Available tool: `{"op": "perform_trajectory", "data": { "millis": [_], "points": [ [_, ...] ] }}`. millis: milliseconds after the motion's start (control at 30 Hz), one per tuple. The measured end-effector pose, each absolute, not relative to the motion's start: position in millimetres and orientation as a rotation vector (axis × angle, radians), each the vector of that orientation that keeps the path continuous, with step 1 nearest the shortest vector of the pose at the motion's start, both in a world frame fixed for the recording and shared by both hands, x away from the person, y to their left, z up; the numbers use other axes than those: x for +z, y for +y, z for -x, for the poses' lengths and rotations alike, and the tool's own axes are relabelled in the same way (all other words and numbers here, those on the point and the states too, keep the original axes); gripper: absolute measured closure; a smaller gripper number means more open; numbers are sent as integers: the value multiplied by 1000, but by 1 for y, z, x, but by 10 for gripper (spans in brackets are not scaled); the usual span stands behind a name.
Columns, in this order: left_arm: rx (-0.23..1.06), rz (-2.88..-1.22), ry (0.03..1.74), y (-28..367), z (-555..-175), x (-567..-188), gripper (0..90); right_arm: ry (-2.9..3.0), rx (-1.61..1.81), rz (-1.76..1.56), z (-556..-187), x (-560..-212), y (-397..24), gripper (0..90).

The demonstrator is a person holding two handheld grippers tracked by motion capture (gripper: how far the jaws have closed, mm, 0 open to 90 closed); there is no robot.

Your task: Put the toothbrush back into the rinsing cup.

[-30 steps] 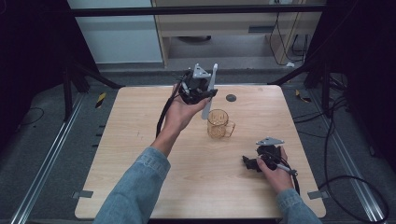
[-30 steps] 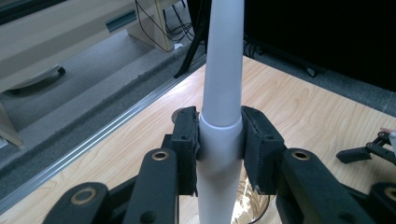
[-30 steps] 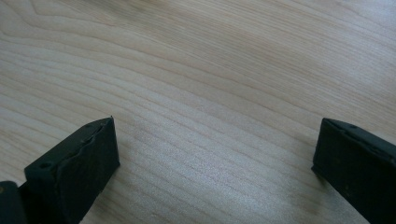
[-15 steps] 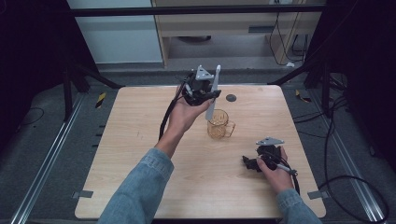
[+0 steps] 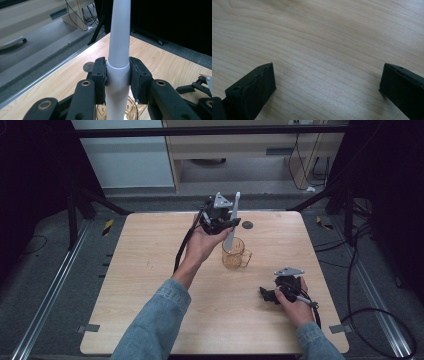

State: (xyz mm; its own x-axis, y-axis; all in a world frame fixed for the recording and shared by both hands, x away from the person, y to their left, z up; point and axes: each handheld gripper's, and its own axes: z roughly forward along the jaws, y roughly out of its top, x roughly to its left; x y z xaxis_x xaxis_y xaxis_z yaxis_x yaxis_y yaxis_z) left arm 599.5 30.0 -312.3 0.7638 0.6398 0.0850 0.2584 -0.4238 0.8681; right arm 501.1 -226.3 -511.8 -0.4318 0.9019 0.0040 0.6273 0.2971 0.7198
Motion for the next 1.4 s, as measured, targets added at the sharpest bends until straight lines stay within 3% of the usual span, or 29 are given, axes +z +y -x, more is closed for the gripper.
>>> {"op": "perform_trajectory", "data": {
  "millis": [1400],
  "points": [
    [476,-2054,702,11,-615,-365,679,2167,928,-1367,-501,-512,-226,4]
  ]
}}
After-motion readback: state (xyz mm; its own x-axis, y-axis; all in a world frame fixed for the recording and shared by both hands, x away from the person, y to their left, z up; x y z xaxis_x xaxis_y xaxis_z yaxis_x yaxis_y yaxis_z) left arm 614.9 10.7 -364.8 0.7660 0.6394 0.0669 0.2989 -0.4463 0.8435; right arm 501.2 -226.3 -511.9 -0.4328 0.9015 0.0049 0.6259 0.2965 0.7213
